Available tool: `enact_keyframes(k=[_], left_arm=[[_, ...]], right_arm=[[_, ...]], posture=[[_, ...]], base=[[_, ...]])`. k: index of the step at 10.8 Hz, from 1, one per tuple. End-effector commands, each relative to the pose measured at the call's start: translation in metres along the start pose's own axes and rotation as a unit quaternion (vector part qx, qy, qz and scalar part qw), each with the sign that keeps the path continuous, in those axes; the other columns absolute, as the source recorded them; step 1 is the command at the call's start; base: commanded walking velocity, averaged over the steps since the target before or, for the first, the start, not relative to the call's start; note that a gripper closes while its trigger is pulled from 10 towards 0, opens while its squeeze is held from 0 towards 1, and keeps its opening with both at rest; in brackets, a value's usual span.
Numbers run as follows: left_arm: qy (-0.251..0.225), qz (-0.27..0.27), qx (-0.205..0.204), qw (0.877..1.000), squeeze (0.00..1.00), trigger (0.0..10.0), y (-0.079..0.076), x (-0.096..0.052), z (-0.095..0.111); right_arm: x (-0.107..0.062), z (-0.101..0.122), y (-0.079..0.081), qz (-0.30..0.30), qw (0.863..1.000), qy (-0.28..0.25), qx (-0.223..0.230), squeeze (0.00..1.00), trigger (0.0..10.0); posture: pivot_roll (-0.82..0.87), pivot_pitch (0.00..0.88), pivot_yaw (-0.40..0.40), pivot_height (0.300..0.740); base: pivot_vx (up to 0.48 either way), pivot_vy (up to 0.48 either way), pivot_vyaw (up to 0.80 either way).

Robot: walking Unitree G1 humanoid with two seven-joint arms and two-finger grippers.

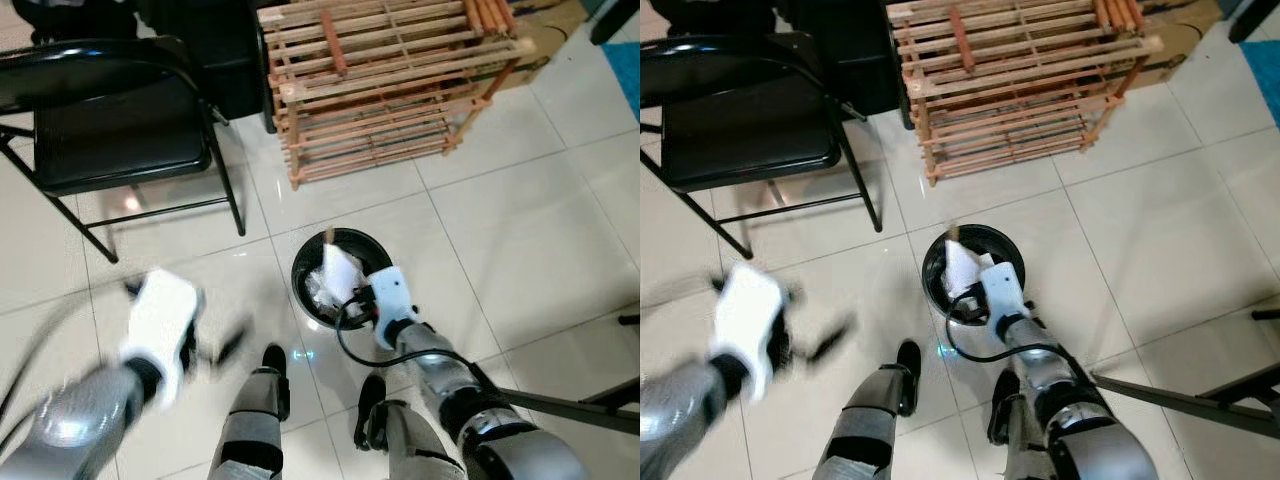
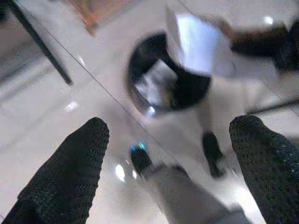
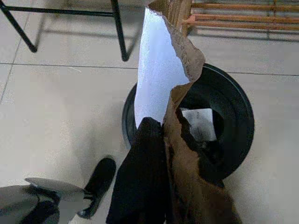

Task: Picking trash to rubbish bin

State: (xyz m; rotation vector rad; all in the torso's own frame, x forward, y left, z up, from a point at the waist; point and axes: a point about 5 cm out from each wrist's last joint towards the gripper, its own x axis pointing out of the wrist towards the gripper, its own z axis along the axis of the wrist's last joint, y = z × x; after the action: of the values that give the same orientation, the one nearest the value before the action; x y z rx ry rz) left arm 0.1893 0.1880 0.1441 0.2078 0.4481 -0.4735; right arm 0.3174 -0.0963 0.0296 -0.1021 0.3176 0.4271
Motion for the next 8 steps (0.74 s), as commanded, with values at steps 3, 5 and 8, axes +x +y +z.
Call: enact_keyframes(k=[3, 5, 8], left_arm=[[0.045, -0.022, -0.01, 0.999, 0.0, 10.0, -0.001, -0.01, -0.02], [0.058, -0.03, -0.004, 0.998, 0.0, 10.0, -0.001, -0.014, -0.023], [0.06, -0.033, 0.001, 0.998, 0.0, 10.0, -0.002, -0.016, -0.024]], right_arm=[[-0.004, -0.01, -0.003, -0.013, 1.0, 0.018, 0.004, 0.0, 10.0], [-0.004, -0.011, -0.002, -0.016, 1.0, 0.019, 0.004, 0.0, 10.0], [-0.002, -0.008, 0.0, -0.028, 0.999, 0.013, 0.02, 1.0, 10.0]], posture=[[0.59, 0.488, -0.032, 0.74], [0.59, 0.495, -0.025, 0.74], [0.59, 0.496, -0.022, 0.74]], base=[[0.0, 0.0, 0.0], [0.0, 0.0, 0.0], [0.0, 0.0, 0.0]])
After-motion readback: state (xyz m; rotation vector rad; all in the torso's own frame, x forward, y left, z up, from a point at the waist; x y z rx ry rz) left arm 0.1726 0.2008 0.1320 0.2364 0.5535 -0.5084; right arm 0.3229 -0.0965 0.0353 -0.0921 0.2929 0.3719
